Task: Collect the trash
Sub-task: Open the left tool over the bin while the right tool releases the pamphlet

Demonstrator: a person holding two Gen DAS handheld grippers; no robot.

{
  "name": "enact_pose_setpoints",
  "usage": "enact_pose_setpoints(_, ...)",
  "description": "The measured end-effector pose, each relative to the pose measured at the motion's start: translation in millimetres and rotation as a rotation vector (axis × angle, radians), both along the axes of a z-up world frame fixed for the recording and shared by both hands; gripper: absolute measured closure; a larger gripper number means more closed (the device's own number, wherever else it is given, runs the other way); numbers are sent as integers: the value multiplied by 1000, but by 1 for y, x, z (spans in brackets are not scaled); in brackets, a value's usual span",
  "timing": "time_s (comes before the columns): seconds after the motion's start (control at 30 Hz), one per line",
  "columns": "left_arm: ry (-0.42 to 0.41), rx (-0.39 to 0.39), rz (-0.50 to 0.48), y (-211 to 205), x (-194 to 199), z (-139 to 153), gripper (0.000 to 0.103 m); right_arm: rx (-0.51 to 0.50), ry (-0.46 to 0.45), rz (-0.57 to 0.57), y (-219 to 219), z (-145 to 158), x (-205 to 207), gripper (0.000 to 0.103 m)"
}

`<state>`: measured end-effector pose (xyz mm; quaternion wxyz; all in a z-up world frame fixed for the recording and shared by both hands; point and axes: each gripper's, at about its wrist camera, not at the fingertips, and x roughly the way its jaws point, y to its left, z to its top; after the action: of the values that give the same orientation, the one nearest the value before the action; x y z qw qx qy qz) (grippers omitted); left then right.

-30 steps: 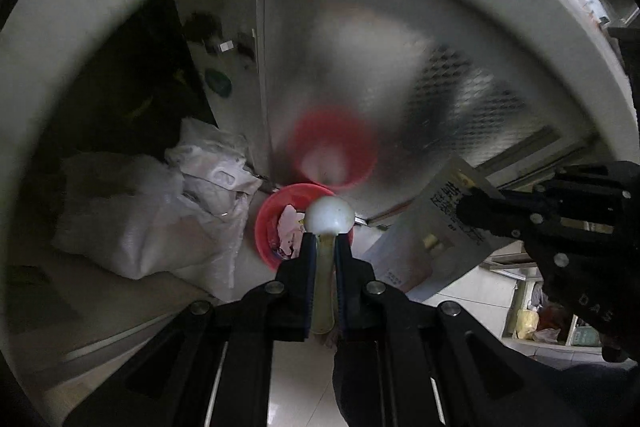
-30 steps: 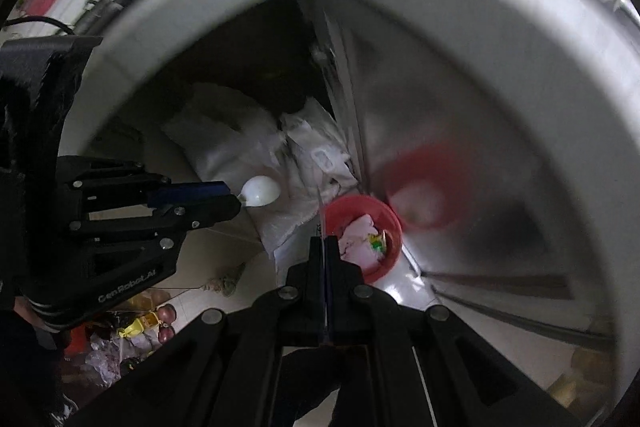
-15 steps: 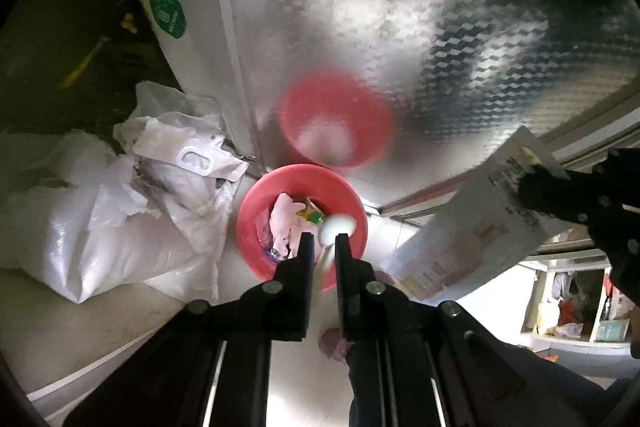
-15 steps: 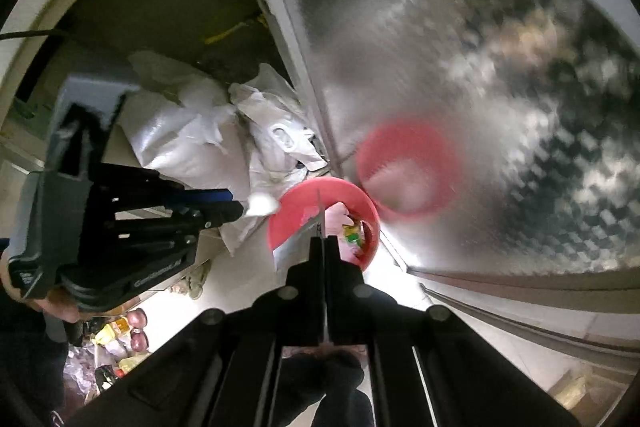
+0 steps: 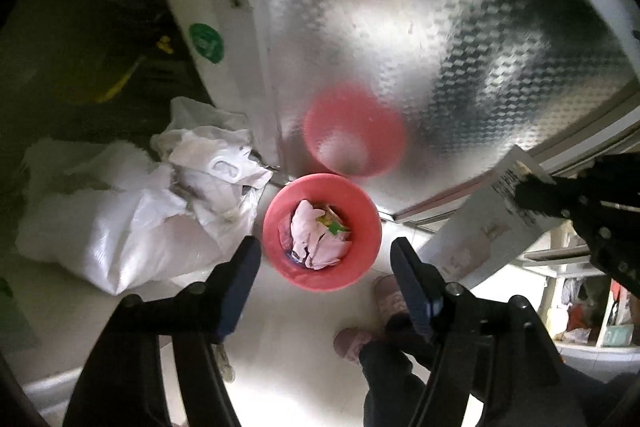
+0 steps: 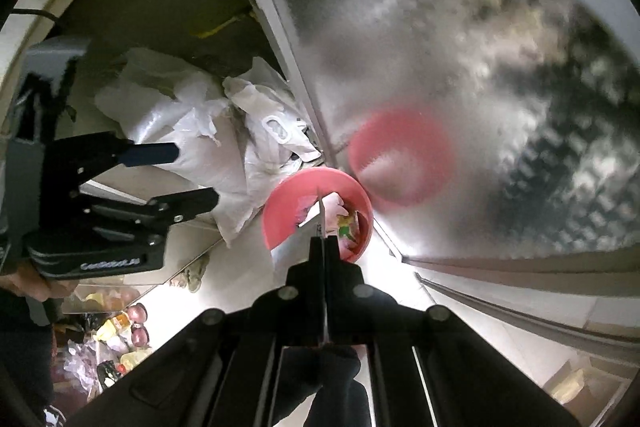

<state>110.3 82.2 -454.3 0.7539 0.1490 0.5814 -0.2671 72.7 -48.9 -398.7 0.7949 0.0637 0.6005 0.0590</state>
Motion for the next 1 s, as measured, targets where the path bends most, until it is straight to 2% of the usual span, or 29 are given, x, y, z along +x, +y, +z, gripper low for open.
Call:
enact_pose_setpoints(0.07,-11,-2,31,8,-4,9,35,0,-4,17,3,5,3,103)
enact_pose_setpoints(0.17,-31,-8,69,19,-12,20,19,6,-6,52,8,13,5,103)
enact_pose_setpoints(0.23,-36,2,77,24,-17,20,16,4,-10,83,14,12,9,103)
enact_pose_setpoints(0.33,-44,25,102,34,-22,14,0,-14,-24,143,26,8,15,103)
enact_pose_setpoints(0.6,-39,36,162,61,-26,1,0,1,-19,242,41,-11,30,103)
enact_pose_setpoints(0.8,-36,56,203,75,-31,-12,0,-61,-22,329,58,-35,39,102)
enact_pose_setpoints(0.9,-34,46,212,78,-35,-14,0,-64,-26,352,61,-41,40,78)
enact_pose_setpoints(0.93,-33,47,215,79,-36,-15,0,-61,-18,364,63,-43,41,56)
enact_pose_setpoints(0.97,-33,47,218,79,-36,-15,0,-60,-17,365,62,-43,40,38)
enact_pose_setpoints(1.0,-31,43,223,80,-37,-14,0,-56,-20,365,62,-42,39,34)
